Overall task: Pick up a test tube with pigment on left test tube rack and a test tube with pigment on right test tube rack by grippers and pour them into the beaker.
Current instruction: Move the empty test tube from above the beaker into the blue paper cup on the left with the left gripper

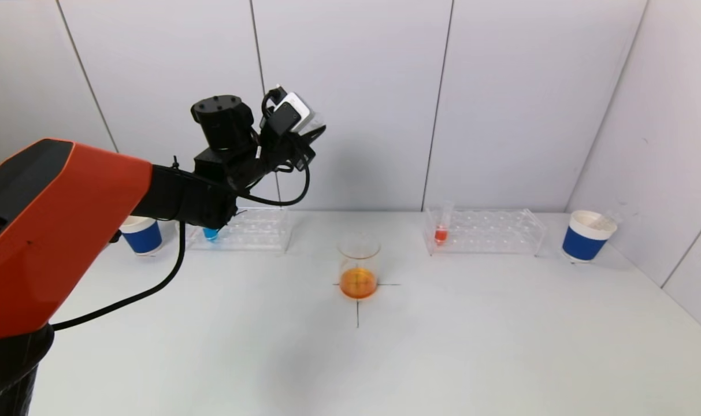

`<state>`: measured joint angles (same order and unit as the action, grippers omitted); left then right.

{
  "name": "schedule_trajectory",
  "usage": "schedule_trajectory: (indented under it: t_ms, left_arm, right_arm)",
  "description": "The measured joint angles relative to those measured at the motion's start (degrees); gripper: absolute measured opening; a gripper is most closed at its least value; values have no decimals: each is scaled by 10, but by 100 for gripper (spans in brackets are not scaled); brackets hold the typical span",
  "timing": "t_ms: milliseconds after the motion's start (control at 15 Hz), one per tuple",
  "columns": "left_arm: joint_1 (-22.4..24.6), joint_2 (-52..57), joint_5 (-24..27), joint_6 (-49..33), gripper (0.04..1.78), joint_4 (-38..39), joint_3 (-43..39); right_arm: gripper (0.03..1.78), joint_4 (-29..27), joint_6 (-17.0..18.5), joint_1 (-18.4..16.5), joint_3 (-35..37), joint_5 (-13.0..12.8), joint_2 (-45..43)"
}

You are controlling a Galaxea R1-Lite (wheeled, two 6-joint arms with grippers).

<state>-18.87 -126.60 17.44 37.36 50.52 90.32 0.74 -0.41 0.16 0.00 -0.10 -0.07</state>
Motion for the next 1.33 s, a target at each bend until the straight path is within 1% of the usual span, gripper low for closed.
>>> schedule_trajectory:
  t_ms: [133, 267, 400, 533, 600, 733, 867, 1133, 1333]
  left_arm:
    - [5, 11, -63, -29, 44, -2, 2]
    - [16, 24, -104, -46, 44, -17, 2]
    - [22, 40, -165, -71, 44, -56, 4]
    - [27, 56, -243, -121, 44, -100, 29]
    - [36, 61, -281, -136, 44, -118, 45]
    - [66, 67, -336, -143, 44, -137, 69]
    - [93, 72, -366, -155, 44, -139, 77]
    - [148, 83, -390, -194, 44, -151, 69]
    - [189, 85, -391, -211, 44, -153, 53]
  right_arm:
    - [176, 0, 0, 0, 0, 0, 0]
    - [176, 0, 0, 0, 0, 0, 0]
    - [176, 0, 0, 0, 0, 0, 0]
    - [176, 0, 0, 0, 0, 0, 0]
    - [176, 0, 0, 0, 0, 0, 0]
    - [176, 0, 0, 0, 0, 0, 0]
    - [176, 0, 0, 0, 0, 0, 0]
    - [176, 0, 0, 0, 0, 0, 0]
    - [176, 0, 0, 0, 0, 0, 0]
